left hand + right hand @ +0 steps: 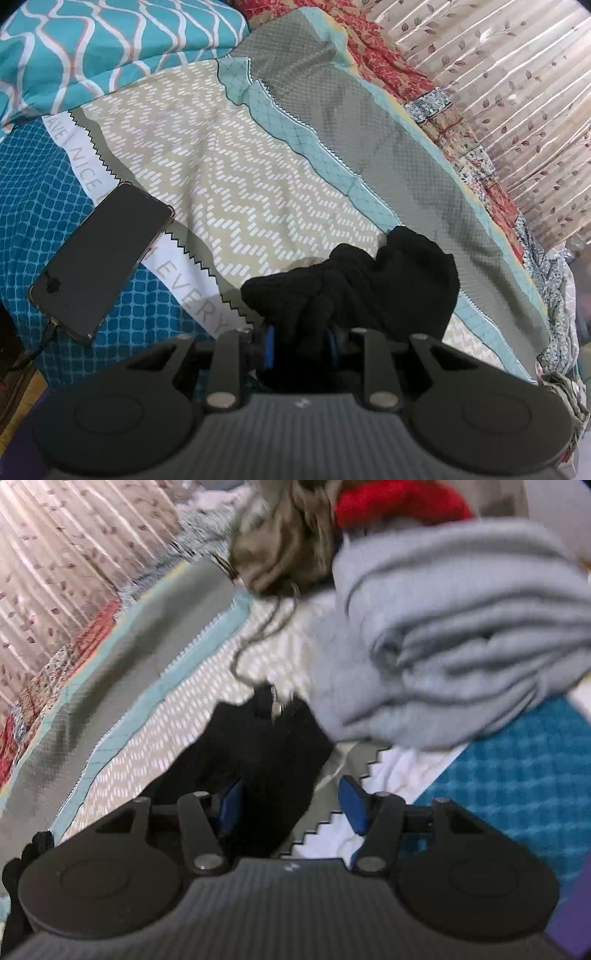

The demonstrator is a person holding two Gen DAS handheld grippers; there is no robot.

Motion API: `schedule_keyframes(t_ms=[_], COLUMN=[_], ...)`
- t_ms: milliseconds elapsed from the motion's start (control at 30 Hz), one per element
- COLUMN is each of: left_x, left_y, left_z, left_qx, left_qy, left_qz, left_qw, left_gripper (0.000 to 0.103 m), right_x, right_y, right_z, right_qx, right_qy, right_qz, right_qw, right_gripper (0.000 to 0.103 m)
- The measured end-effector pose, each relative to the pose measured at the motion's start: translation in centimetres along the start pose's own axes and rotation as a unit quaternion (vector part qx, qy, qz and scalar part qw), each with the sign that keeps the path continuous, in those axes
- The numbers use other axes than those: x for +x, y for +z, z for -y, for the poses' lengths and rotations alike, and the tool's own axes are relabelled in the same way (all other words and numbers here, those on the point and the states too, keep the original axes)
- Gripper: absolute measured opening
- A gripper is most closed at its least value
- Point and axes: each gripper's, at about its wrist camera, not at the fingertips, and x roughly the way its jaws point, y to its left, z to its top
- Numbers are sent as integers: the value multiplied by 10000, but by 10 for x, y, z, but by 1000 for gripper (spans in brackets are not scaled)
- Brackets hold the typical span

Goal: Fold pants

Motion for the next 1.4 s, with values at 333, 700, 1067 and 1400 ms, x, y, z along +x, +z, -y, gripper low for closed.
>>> schedule_keyframes(t_ms=[333, 700, 1067, 1400], left_x=[-26, -14, 15, 156], left_y=[-8, -81, 11, -6], left_z=[0, -15, 12, 50], left_qx=[32, 936, 822, 729], left_qy=[-263, 80, -646, -1127], left_qz=[-173, -1062, 209, -949], left_qw=[9995, 9899, 9943, 9864], left_gripper=[23, 39, 63, 22], right_x=[-102, -109, -104, 99], right_y=[19, -26, -24, -91], right_z=[-12, 37, -136, -379], right_qx=[-374, -160, -1092, -1860], right_qy=[-641, -2104, 570, 2270], right_qz=[1209, 696, 592, -1636], right_qw=[9899, 9750, 9906, 9419], right_gripper=[12, 45, 45, 45])
